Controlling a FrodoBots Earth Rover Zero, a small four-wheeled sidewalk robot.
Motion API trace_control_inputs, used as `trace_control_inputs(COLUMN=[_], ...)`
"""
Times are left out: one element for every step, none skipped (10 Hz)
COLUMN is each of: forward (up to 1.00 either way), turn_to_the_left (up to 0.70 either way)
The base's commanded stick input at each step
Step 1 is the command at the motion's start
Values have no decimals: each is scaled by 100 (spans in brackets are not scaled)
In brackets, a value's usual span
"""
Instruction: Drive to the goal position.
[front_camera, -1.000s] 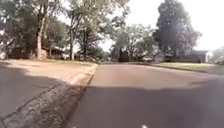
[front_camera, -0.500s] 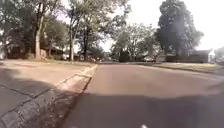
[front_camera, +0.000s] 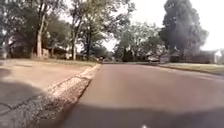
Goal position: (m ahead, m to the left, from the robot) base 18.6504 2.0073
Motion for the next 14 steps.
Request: trace_control_inputs(forward=[100, 100, 100, 100, 100, 100, 100, 100, 100, 100, 100, 100, 100, 100], turn_to_the_left=[0, 0, 0, 0, 0, 0, 0, 0, 0, 0, 0, 0, 0, 0])
